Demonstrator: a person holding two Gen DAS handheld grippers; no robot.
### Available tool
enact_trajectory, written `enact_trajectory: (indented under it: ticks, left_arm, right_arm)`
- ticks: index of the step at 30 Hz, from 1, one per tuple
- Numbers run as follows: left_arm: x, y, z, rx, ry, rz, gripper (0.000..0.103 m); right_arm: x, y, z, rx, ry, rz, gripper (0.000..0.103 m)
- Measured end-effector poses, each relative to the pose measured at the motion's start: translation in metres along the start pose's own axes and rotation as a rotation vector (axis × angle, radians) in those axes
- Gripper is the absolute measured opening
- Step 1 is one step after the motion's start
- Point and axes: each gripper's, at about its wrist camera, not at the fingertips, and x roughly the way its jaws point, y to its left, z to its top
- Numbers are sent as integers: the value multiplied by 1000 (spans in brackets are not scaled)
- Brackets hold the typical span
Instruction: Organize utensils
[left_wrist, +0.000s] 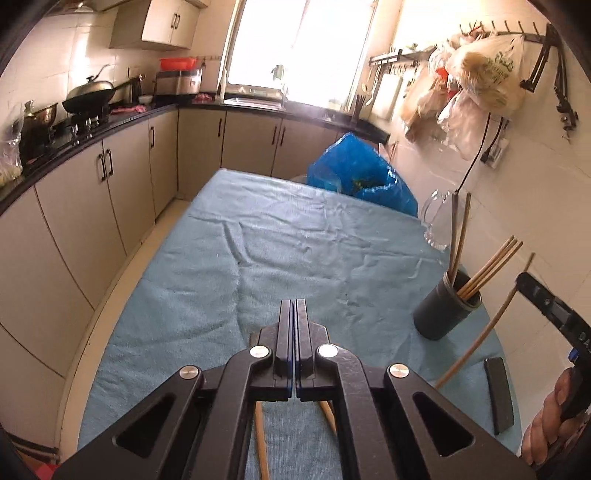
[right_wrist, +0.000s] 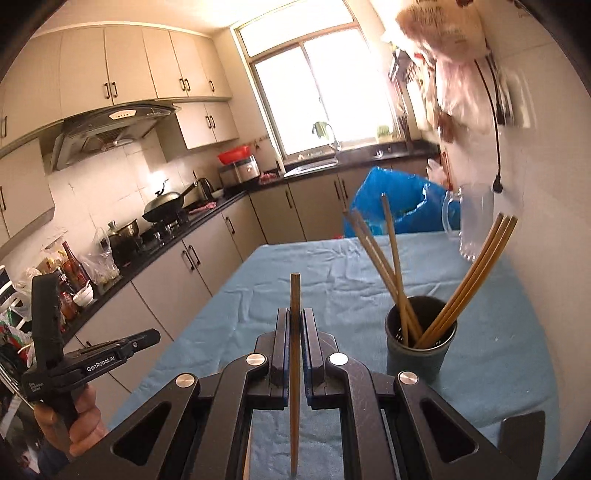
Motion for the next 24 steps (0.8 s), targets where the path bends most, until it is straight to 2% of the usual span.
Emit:
enact_trajectory:
  ticks: [3, 7, 9, 11, 12, 13, 18, 21, 23, 24]
  left_arm:
    - [21, 8, -2, -22, 87, 59, 0]
    - [63, 22, -14, -52, 242, 64, 0]
    - [79, 25, -20, -60, 287, 82, 0]
    - [97, 28, -28, -56, 334, 91, 7]
    - [103, 29, -31, -63, 349, 104, 18]
    - [108, 31, -33, -69, 357, 107, 23]
    - [129, 31, -38, -50, 394, 133, 23]
    - [135, 26, -38, -24, 384, 166, 20]
    - [136, 26, -37, -20, 366, 200, 9]
    - [137, 26, -36, -21, 364, 208, 7]
  right_arm:
    - [1, 4, 0, 8, -4, 10, 6]
    - [-6, -2, 2, 13, -14, 16, 6]
    - [-8, -2, 3, 14, -21, 23, 6]
    - [-11, -3, 3, 12, -29, 23, 6]
    - [-13, -3, 4, 12, -33, 25, 6]
    - [-14, -3, 4, 11, -36, 26, 6]
    - [-17, -6, 6, 16, -46, 26, 6]
    - [-19, -6, 6, 17, -53, 25, 6]
    - [-20, -7, 7, 20, -57, 25, 6]
    - [-21, -7, 7, 19, -60, 24, 6]
